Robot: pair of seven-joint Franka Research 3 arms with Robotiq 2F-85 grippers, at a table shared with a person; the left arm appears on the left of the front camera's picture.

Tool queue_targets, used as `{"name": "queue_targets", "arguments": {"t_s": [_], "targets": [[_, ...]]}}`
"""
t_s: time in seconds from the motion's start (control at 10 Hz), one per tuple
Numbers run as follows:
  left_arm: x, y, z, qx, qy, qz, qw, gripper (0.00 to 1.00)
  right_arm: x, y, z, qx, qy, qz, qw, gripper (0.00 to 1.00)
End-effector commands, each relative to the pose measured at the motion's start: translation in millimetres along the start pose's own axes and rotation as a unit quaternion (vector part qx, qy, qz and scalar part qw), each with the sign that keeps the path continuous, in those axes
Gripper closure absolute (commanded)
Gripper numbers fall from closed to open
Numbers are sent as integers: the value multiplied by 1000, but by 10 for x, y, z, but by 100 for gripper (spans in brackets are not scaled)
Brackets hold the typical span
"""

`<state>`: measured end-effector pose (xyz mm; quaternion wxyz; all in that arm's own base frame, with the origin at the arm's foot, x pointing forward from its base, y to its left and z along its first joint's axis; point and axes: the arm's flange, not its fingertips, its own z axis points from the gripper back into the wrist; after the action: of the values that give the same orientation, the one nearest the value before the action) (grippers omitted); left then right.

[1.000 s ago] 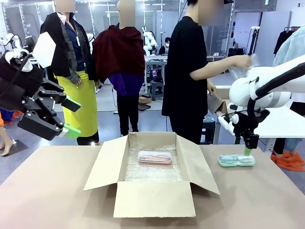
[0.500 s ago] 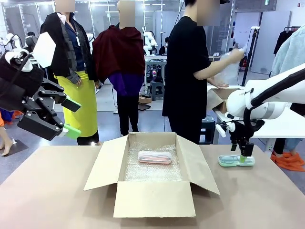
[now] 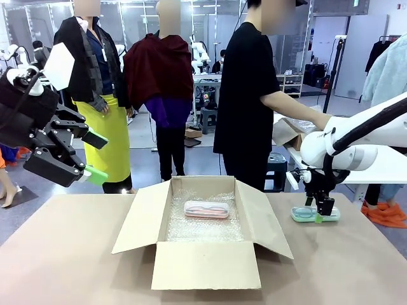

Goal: Pack the glasses set securely to prepare it for shipping.
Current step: Put the Glasses case from the right side of the table into the Package Box.

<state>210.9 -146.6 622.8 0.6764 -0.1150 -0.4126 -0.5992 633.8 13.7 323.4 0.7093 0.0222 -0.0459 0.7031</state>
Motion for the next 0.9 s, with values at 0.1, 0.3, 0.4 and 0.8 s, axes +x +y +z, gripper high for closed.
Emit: {"name": "queue_targets", "arguments": {"t_s": [0.1,0.3,0.4,0.8], "targets": [[-6,-9,23,-6,2,-2,1000,0,24,19,-99,-1,8,-16,1000,8],[-6,-9,23,-6,2,-2,1000,0,16,1,-153,0,14,-23,1000,24],[-6,-9,23,-6,2,-2,1000,0,23,5,-180,-2,16,-26,1000,29],[-6,-9,23,-6,2,-2,1000,0,36,46,-21,-11,15,-32,999,65]]}}
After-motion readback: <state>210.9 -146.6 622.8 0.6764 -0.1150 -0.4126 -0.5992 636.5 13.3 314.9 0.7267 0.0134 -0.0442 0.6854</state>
